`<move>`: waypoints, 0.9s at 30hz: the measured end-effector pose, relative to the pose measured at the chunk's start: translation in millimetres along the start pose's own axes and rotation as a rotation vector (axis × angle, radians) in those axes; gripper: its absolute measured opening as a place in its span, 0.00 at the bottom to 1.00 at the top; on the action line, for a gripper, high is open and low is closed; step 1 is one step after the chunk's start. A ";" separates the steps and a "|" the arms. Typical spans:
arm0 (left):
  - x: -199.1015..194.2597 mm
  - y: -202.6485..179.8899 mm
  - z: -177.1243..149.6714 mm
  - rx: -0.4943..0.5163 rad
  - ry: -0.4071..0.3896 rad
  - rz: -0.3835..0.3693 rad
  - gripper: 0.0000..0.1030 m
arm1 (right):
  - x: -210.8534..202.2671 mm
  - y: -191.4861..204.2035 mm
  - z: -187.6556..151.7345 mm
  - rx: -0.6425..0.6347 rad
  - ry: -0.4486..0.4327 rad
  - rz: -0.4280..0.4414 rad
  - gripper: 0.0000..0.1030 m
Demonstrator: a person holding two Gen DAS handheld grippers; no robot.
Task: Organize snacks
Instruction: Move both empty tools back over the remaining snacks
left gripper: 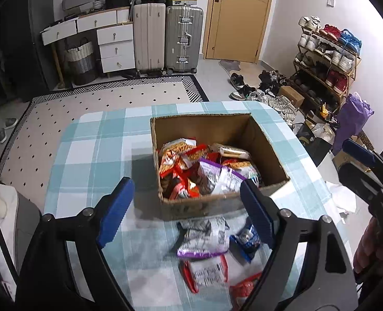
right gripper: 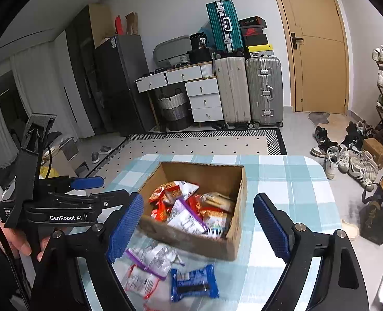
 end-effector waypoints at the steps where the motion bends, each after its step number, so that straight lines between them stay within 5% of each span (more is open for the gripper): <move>1: -4.3 -0.6 -3.3 -0.003 -0.003 0.000 0.80 | -5.9 2.4 -2.0 0.000 -0.004 0.000 0.87; 14: -52.8 7.8 -52.7 -0.020 -0.052 0.041 0.87 | -62.4 45.7 -36.4 -0.041 -0.024 0.017 0.91; 17: -61.4 11.0 -69.1 -0.014 -0.084 0.072 0.97 | -70.6 55.8 -45.7 -0.023 -0.030 0.027 0.91; 27: -73.2 24.5 -115.7 -0.058 -0.094 0.085 0.98 | -87.9 82.0 -84.8 -0.008 -0.020 0.015 0.93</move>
Point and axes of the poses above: each gripper's, at about its wrist camera, not at the fingertips, and x roughly the way its jaws point, y to its left, z to its top, the point moved 5 cm from there along x, roughly the way its jaws point, and after that the axes turned 3 degrees about -x, right-handed, at the moved point
